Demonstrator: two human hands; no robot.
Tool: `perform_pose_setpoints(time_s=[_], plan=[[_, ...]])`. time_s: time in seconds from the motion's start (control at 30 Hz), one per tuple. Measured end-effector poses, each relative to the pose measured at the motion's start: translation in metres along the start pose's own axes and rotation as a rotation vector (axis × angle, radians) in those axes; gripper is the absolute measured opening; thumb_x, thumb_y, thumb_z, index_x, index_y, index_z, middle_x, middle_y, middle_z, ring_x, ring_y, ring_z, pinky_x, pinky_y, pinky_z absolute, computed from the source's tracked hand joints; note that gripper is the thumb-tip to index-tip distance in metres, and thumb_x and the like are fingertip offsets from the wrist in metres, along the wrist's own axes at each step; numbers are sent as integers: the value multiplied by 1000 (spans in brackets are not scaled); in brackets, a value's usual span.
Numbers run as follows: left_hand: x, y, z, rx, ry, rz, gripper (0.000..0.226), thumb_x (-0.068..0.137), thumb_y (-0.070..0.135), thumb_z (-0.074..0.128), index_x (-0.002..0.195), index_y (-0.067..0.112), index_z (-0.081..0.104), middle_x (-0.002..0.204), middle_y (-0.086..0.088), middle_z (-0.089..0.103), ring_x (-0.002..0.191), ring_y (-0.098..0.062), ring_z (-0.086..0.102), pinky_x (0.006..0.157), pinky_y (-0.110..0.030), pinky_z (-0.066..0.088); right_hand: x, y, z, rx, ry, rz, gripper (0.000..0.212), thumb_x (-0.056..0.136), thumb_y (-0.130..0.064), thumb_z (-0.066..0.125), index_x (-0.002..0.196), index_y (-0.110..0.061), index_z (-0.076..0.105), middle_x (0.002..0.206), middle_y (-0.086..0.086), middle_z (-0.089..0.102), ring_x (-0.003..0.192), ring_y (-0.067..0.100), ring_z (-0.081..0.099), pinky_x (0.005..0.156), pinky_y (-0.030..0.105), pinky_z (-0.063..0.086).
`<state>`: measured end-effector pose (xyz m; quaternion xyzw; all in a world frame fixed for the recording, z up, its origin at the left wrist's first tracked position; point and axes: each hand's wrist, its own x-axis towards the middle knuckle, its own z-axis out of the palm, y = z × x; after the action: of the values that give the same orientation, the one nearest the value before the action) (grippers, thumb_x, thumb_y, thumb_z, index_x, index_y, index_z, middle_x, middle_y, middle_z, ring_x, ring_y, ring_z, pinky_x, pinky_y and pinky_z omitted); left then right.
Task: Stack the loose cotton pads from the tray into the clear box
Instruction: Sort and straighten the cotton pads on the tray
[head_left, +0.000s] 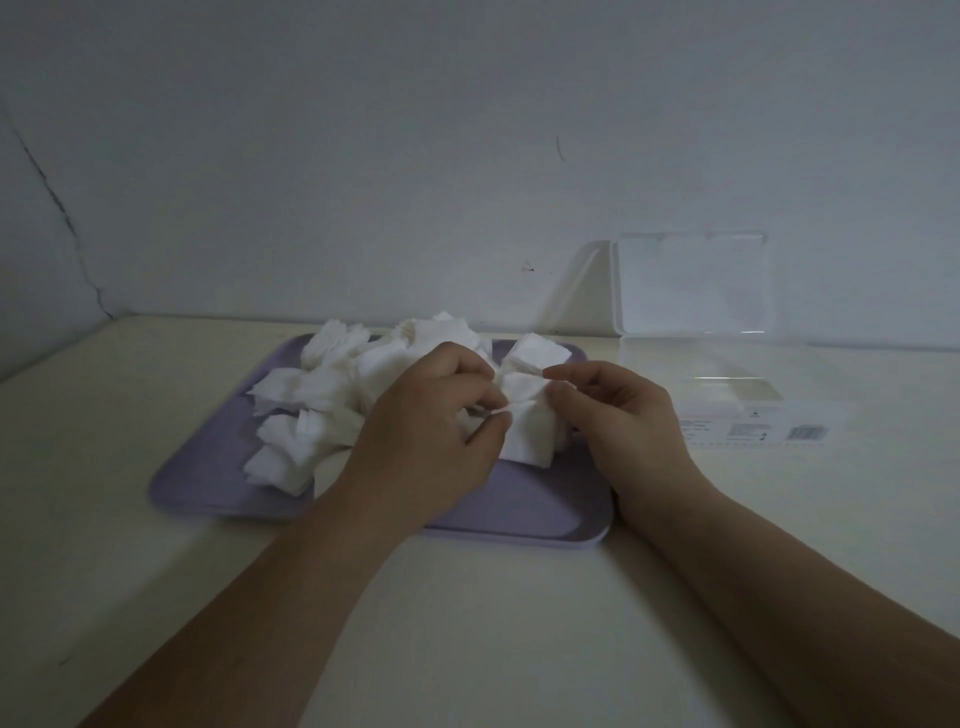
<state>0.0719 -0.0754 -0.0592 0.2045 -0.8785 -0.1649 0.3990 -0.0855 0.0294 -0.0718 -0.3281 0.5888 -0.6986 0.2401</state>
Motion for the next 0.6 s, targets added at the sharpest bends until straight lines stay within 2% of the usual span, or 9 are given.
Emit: perform_pose_setpoints(time_s=[0.07,0.13,0.17,0.2,0.33,0.6], plan=[[2,1,-9,-103,-1,-46,8,78,6,78,76,11,71,97,4,67,70,8,56,64,-6,38,1,1,-1,-18,11,-2,13,91,-5,69,95,-14,78,86,4,80,81,17,73,79,38,60],[5,3,-16,-291,-42,-94,6,76,8,72,74,9,67,89,-3,69,64,-4,58,58,-20,43,1,1,-1,-65,-9,-30,15,92,-6,69,97,-17,78,89,3,81,89,22,76,85,40,61],[6,4,-18,-350,-70,-122,4,76,11,70,75,10,67,87,-4,69,68,-13,61,58,-28,47,1,2,0,-86,-30,-48,16,92,-6,69,98,-18,78,90,2,81,93,23,76,87,39,62],[7,4,-17,-370,-88,-142,4,77,13,70,76,10,67,86,-4,69,72,-19,63,60,-29,49,0,2,1,-95,-52,-58,17,93,-5,68,98,-18,78,90,2,81,94,23,77,87,38,62],[4,-1,-6,-313,-82,-224,11,83,9,79,78,12,70,83,3,65,66,-5,57,64,-12,43,0,4,2,-99,-112,-57,22,94,2,65,102,-15,77,95,1,81,96,20,77,89,33,60],[3,-4,2,-297,-28,-353,10,87,22,77,80,22,69,59,16,56,51,0,47,52,-11,39,-2,1,2,-93,-171,-54,18,96,-3,65,101,-14,78,96,7,81,99,29,75,94,46,59]])
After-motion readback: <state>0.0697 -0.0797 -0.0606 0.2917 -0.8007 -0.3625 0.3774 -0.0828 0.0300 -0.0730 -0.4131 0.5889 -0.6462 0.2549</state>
